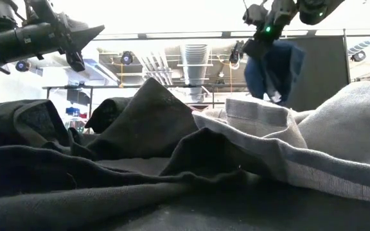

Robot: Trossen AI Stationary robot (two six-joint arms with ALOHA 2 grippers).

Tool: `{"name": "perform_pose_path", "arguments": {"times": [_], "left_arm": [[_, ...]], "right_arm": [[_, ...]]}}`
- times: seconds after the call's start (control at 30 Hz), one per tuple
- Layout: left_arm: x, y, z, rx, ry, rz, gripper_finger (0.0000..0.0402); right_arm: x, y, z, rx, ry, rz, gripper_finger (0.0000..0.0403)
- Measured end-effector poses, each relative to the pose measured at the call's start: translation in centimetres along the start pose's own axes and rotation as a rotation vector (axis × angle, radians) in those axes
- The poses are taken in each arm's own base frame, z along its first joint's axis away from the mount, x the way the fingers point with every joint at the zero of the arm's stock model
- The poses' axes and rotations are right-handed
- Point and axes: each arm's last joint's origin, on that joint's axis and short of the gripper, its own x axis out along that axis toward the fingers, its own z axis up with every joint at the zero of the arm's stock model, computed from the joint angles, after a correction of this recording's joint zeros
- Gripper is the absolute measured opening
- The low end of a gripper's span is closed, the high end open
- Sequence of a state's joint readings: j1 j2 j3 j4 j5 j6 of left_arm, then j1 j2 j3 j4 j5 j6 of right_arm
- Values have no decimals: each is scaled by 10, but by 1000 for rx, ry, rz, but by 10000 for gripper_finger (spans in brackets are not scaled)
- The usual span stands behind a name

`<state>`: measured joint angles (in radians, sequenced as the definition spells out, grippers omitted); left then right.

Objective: Sort towels by color in basket
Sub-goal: Put the blue towel into the right transparent bin

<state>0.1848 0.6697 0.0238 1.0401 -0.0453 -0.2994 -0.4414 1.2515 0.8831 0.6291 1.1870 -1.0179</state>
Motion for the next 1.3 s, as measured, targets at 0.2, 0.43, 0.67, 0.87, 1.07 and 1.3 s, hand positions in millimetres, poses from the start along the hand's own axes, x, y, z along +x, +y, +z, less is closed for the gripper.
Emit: {"name": "perform_pose_path", "arguments": {"times": [0.2,0.43,0.67,0.87,1.07,1.3], "left_arm": [[0,0,0,0,0,0,0],[0,0,0,0,1,0,0],[0,0,0,0,1,0,0],[0,0,0,0,2,0,0],[0,0,-1,0,11,3,0],[0,0,-1,0,12,2,0]], "right_arm": [[1,18,-8,72,-28,51,8],[-1,18,-24,209,-43,82,8],[-1,20,-44,420,-94,181,8],[3,26,-56,558,-73,215,9],[2,35,-69,690,-63,294,8],[1,45,-86,855,-39,421,8]]}}
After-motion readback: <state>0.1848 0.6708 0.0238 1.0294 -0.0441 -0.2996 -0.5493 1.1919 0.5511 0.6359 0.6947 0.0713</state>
